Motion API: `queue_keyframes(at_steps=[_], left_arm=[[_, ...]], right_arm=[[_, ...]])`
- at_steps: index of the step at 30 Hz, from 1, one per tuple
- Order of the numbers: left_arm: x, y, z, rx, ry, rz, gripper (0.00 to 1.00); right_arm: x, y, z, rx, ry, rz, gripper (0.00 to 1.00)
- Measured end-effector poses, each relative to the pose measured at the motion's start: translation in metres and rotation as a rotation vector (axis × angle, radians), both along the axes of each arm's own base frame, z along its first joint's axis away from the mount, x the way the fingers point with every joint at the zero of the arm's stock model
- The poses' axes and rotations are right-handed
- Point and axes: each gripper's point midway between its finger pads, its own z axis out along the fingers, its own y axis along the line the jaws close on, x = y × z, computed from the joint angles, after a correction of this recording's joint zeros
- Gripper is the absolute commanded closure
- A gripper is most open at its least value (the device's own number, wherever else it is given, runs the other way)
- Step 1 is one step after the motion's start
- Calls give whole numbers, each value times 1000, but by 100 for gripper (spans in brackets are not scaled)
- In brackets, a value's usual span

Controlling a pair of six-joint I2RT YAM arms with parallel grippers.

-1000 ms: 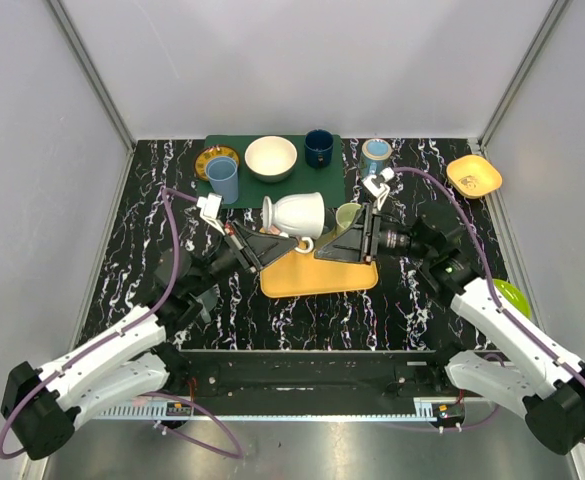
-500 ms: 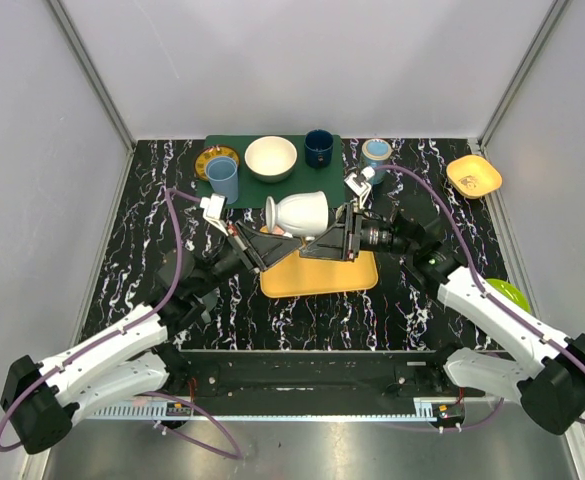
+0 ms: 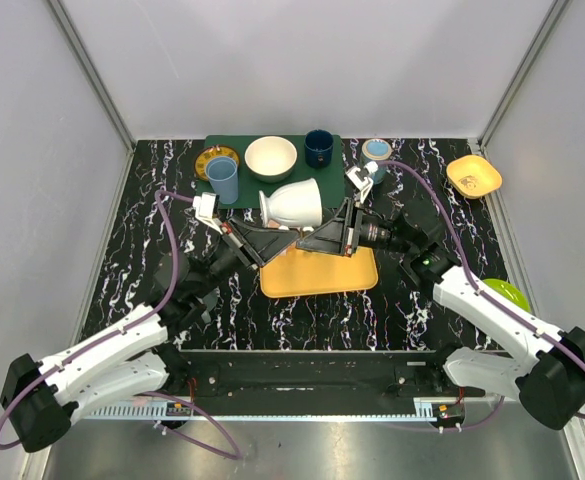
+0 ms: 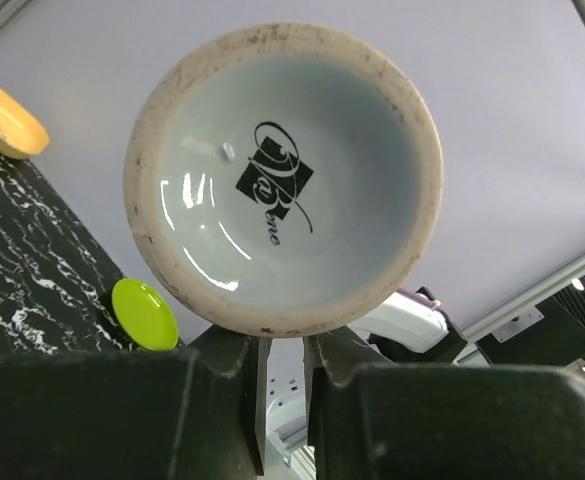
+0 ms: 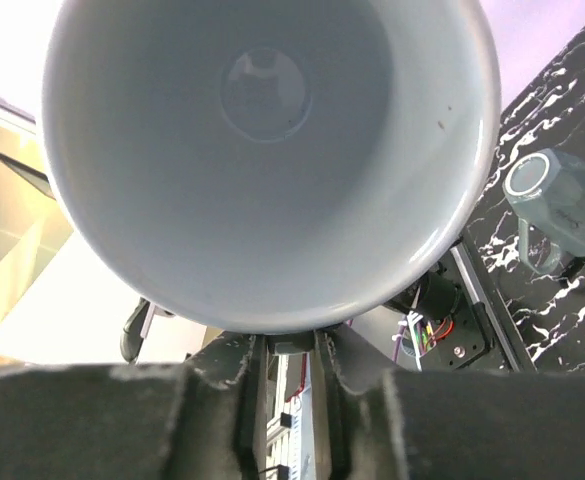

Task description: Turn the mug right side up

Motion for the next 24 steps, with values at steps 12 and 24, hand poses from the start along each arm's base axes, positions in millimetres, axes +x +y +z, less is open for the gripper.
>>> queue_keyframes(at_steps=[12, 24], left_arm=[[-14, 4, 3, 9, -40, -13, 38], [-19, 23, -8, 63, -47, 55, 12]], right_arm=[[-7, -2, 3, -3, -45, -20, 100], [0, -26, -27, -198, -30, -186, 100]])
